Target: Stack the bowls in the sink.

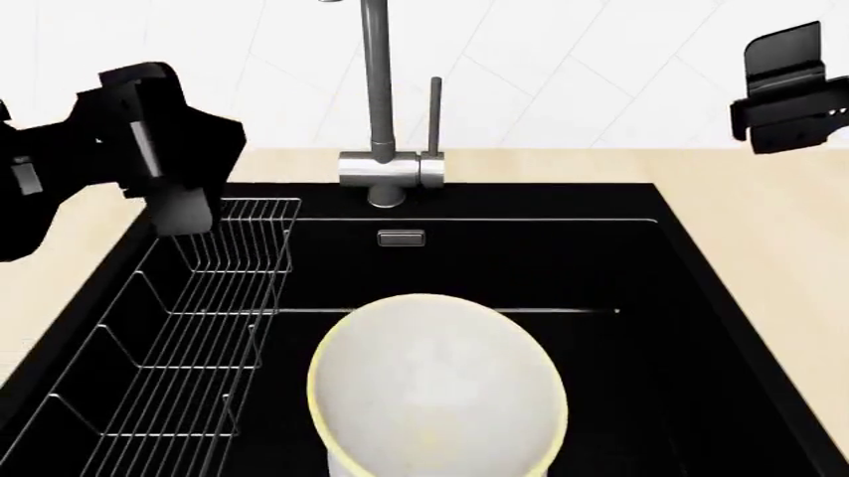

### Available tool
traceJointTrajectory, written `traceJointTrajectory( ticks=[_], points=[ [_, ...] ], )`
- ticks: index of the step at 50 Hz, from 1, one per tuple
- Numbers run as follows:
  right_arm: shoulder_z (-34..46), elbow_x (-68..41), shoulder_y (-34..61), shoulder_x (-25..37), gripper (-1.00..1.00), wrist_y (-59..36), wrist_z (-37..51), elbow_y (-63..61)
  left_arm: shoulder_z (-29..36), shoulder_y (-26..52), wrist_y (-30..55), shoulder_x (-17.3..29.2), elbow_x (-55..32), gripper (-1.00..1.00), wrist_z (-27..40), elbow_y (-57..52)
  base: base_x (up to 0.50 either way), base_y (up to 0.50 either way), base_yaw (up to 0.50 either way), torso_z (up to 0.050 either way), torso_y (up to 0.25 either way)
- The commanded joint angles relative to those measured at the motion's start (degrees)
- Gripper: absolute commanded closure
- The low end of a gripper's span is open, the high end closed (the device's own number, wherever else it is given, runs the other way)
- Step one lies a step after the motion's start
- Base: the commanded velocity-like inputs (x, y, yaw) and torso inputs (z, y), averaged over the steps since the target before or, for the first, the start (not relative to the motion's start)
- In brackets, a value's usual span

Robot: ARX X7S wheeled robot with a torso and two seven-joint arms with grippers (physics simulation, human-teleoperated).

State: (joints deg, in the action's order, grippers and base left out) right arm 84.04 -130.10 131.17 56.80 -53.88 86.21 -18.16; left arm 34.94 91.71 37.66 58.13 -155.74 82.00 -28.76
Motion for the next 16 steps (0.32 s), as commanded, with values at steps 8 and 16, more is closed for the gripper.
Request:
traceJointTrajectory(
  ticks=[8, 16],
  points=[
    [-6.3, 0.1, 1.2, 2.8, -1.0, 1.1, -0.4, -3.4, -5.0, 1.0, 1.8, 10.9, 2.6, -1.0, -2.2, 0.7, 0.0, 0.0, 0.0, 0.0, 0.0],
    [-8.5, 0.6, 1.1, 3.5, -1.0, 0.9, -0.6, -4.5, -6.2, 0.3, 3.0, 14.2, 4.4, -1.0, -3.9, 1.1, 0.0, 0.0, 0.0, 0.0, 0.0]
  ],
)
